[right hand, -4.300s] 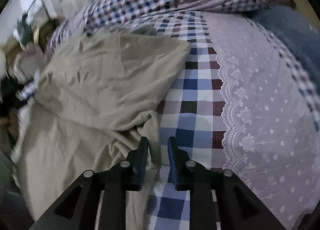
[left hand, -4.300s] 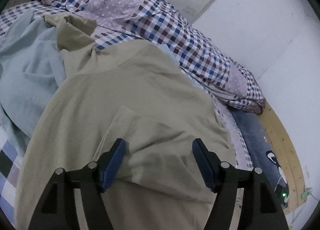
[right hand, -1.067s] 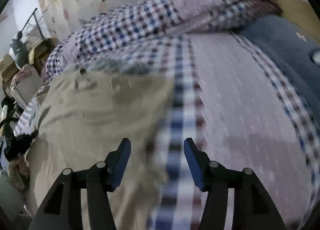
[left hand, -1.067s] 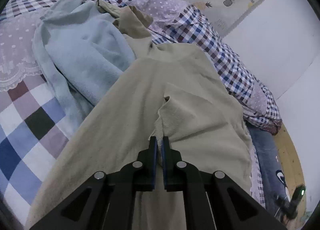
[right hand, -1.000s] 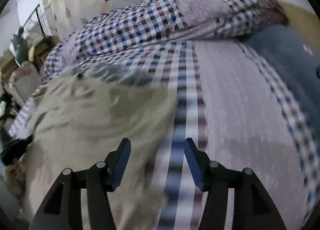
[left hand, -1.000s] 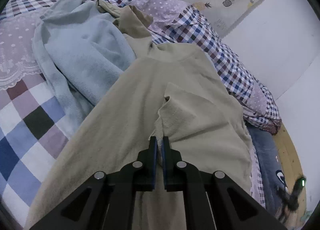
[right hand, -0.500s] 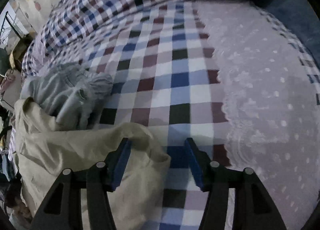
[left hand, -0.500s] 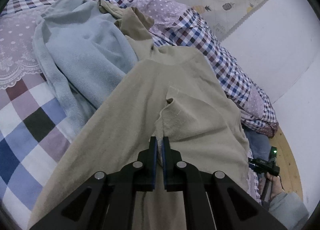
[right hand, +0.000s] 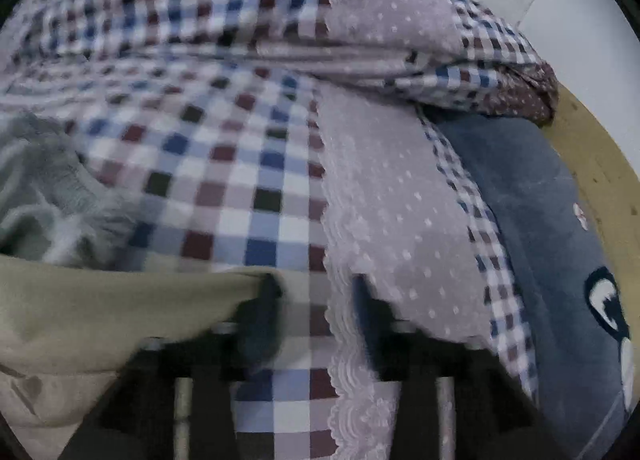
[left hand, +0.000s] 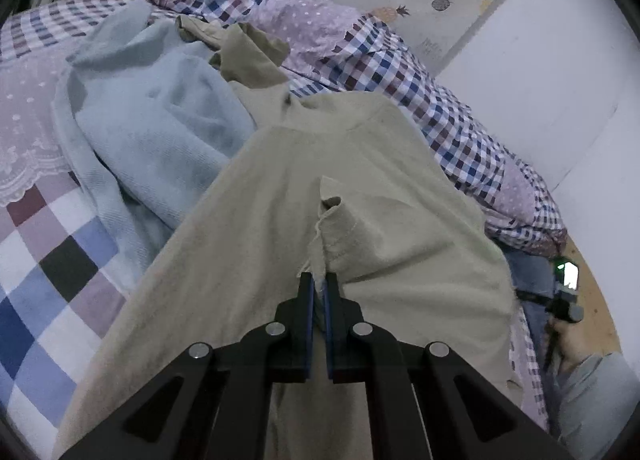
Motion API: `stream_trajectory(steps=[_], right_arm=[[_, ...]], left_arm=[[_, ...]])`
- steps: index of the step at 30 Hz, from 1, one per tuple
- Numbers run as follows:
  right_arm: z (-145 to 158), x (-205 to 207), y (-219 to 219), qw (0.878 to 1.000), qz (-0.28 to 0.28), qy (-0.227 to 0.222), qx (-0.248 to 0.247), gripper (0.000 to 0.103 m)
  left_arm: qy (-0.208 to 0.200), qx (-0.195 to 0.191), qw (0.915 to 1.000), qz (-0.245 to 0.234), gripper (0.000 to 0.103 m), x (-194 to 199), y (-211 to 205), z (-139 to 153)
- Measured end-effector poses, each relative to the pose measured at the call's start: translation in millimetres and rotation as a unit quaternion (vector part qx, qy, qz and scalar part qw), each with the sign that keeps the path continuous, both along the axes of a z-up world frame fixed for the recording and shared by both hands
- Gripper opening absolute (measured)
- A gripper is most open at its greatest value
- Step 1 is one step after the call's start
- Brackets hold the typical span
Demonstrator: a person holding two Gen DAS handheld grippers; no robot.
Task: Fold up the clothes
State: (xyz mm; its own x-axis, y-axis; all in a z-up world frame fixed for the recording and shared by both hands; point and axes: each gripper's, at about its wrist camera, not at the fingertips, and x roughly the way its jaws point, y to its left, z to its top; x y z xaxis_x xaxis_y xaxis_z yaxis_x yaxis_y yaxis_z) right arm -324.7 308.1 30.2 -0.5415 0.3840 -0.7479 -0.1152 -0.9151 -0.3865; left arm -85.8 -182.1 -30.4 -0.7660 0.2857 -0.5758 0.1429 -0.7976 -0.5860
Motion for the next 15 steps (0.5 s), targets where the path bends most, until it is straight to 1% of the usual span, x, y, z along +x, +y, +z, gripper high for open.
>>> stream_trajectory(steps=[1,2,3,5,7,10,11,12,14,15], right_arm=[[2.6,4.3,2.7,1.000,-0.008,0.009,-0.001,0.064],[6.3,10.7,7.1,1.000,-0.015,0.016,-0.007,0.071],[11.0,18.4,12.6,0.999,-0.019,0.023,-0.020,0.075],[22.8,39.3,26.7,0.996,-0.013,0.033,-0.080,0.077],[28.8,69.4,36.8,0.987,0.016,0.025,-0.161,0.077],[20.2,125.9,45.5,0.971,0.053,-0.006,-0.231,0.077],[16.6,144.1,45.8,0.968,0.060,-0.013,-0.242,0.077],[12.8,161.0,45.8,0.965,0.064,-0.020,-0.253,0.077],[4.6,204.0,46.4,0.960,0.064,-0.027,-0.271,0.077],[1.4,224.6,46.9,0.958,0.062,-0.028,-0.277,0.077]], left_arm=[[-0.001,-0.002,1.0000,-0.001,0.004,0.2,0.1,0.4],[-0.001,-0.002,1.0000,-0.003,0.004,-0.2,0.0,0.5],[-0.001,0.000,1.0000,-0.003,0.004,-1.4,-0.8,0.3],[-0.001,0.003,1.0000,-0.004,0.004,-1.4,-1.3,0.8],[-0.001,0.006,1.0000,-0.005,0.004,-0.9,-1.7,1.4],[0.000,0.010,0.9999,-0.007,0.005,0.6,-2.8,0.5],[0.001,0.013,0.9999,-0.009,0.006,1.2,-3.4,0.1],[0.003,0.018,0.9998,-0.011,0.009,1.4,-4.0,0.2],[0.009,0.031,0.9993,-0.020,0.019,5.0,-5.5,-0.1],[0.014,0.036,0.9988,-0.028,0.030,6.6,-5.2,0.8]])
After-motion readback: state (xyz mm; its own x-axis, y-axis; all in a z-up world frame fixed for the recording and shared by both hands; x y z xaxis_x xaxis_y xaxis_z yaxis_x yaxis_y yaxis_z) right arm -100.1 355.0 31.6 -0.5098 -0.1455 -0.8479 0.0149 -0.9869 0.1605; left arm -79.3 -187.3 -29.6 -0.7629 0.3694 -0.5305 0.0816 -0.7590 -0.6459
